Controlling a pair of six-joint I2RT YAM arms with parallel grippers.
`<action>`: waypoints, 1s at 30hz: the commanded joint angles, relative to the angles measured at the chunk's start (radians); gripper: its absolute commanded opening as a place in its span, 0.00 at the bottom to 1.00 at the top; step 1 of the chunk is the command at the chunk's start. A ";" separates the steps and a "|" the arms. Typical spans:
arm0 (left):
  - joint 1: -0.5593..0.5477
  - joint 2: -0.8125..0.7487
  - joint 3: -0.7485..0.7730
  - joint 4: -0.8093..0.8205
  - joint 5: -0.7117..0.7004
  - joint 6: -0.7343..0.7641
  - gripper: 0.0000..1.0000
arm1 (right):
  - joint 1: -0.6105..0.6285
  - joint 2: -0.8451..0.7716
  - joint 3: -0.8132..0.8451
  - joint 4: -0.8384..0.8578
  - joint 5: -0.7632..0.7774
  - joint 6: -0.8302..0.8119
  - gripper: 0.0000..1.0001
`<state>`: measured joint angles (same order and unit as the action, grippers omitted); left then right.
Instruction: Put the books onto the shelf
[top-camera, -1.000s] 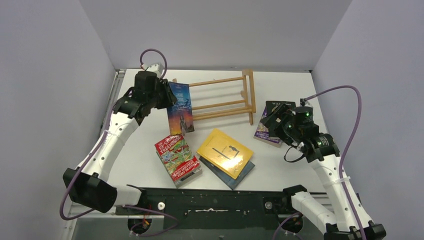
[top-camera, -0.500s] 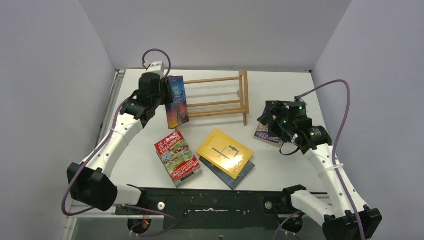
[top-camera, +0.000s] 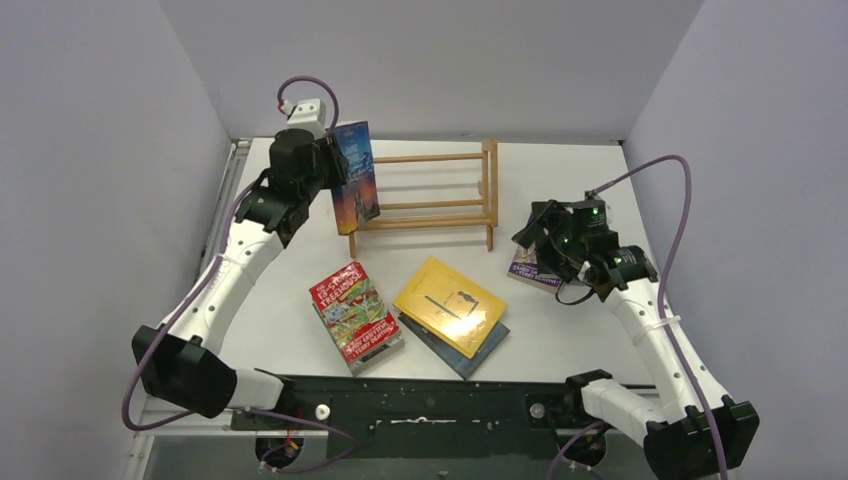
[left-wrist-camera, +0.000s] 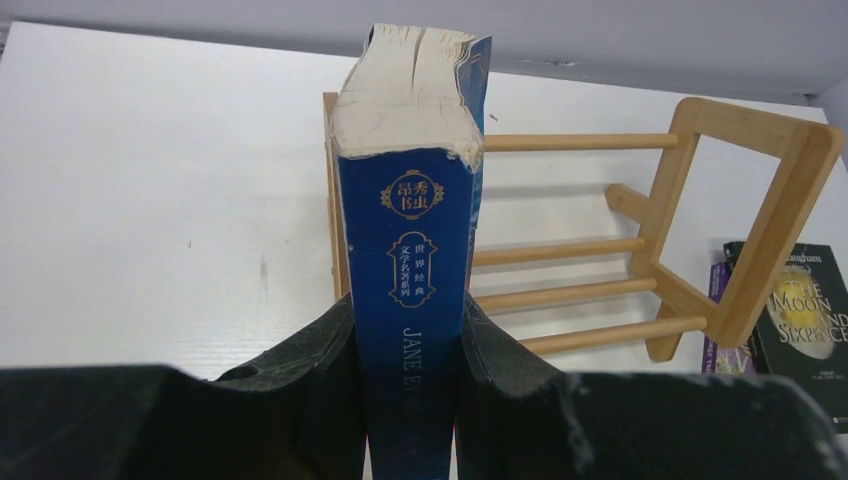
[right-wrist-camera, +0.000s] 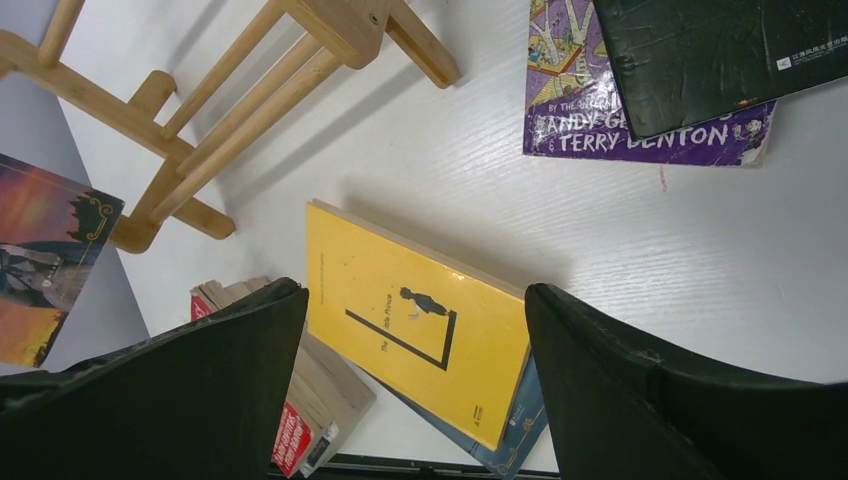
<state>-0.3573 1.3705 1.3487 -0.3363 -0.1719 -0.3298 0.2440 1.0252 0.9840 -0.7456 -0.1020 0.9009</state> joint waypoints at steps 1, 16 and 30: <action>0.003 -0.028 0.087 0.250 0.006 0.049 0.00 | 0.005 0.015 0.016 0.068 0.001 0.001 0.82; 0.047 0.196 0.114 0.384 0.006 0.099 0.00 | 0.004 0.042 0.022 0.062 0.006 -0.016 0.82; 0.049 0.234 0.051 0.431 -0.004 0.137 0.09 | 0.005 0.075 0.027 0.067 0.011 -0.031 0.82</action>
<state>-0.3141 1.6321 1.3602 -0.1097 -0.1608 -0.2390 0.2440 1.0920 0.9840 -0.7261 -0.1085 0.8928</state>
